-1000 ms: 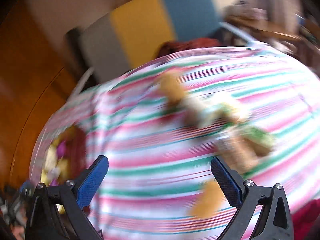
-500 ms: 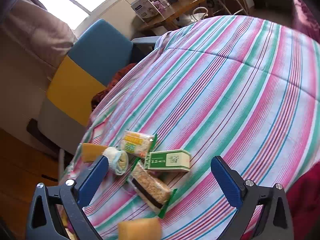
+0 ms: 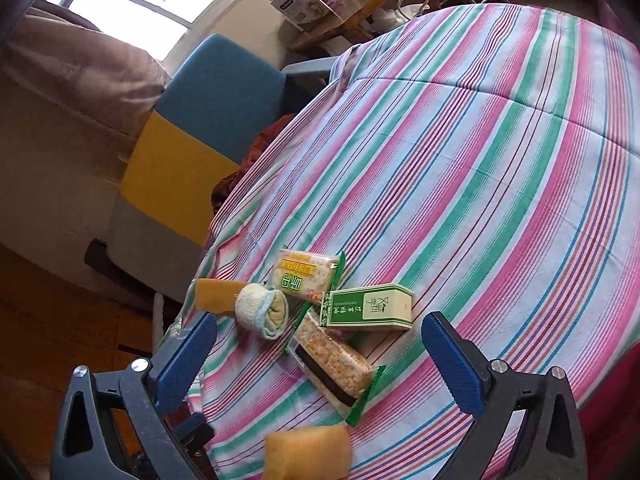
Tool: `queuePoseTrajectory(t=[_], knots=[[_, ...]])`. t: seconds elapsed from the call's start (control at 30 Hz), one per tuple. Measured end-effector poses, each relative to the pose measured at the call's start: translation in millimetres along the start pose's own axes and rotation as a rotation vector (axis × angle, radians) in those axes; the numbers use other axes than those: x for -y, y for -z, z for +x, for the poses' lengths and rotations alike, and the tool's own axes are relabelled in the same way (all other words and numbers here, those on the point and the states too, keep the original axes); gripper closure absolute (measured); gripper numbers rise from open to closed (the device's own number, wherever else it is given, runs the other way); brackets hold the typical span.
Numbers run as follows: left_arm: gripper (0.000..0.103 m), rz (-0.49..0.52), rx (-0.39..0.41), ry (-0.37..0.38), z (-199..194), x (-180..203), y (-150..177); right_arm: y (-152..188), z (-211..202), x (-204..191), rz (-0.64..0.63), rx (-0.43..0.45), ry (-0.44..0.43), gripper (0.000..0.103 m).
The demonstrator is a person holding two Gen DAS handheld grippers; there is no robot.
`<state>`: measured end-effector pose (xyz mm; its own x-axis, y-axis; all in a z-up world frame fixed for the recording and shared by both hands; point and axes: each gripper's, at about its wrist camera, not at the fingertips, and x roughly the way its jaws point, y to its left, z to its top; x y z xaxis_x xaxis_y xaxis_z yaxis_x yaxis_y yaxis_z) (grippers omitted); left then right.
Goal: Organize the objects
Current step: 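Move the left gripper to the cracker bar packet and grasp it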
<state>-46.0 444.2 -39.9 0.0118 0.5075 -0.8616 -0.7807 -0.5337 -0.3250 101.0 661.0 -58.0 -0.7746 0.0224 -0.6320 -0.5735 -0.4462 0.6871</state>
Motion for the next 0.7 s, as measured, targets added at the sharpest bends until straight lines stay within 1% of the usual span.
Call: queuePoseTrajectory(t=[0.07, 0.13, 0.27, 0.3, 0.37, 0.43, 0.5, 0.53, 0.57, 0.7], knots=[[0.05, -0.003, -0.048, 0.019, 23, 12, -11, 0, 0, 1, 0.001, -0.004, -0.013, 0.0], [0.05, -0.006, -0.075, 0.032, 40, 22, -20, 0, 0, 1, 0.003, -0.006, -0.025, 0.0], [0.049, -0.022, -0.096, 0.085, 63, 44, -30, 0, 0, 2, 0.011, -0.011, -0.052, 0.0], [0.049, -0.019, -0.108, 0.086, 69, 48, -31, 0, 1, 2, 0.014, -0.014, -0.06, 0.0], [0.048, -0.008, -0.141, 0.068, 82, 59, -33, 0, 0, 3, 0.019, -0.014, -0.071, 0.0], [0.048, 0.006, -0.159, 0.047, 91, 66, -35, 0, -1, 5, 0.028, -0.011, -0.082, 0.0], [0.047, -0.009, -0.188, 0.042, 101, 69, -37, -1, -2, 6, 0.038, -0.008, -0.093, 0.0], [0.043, -0.027, -0.19, 0.042, 103, 70, -39, -1, -2, 6, 0.041, -0.007, -0.097, 0.0], [0.042, -0.034, -0.189, 0.042, 105, 71, -41, -1, -2, 7, 0.043, -0.008, -0.101, 0.0], [0.041, -0.013, -0.203, -0.004, 107, 82, -44, -1, -4, 7, 0.052, -0.003, -0.111, 0.0]])
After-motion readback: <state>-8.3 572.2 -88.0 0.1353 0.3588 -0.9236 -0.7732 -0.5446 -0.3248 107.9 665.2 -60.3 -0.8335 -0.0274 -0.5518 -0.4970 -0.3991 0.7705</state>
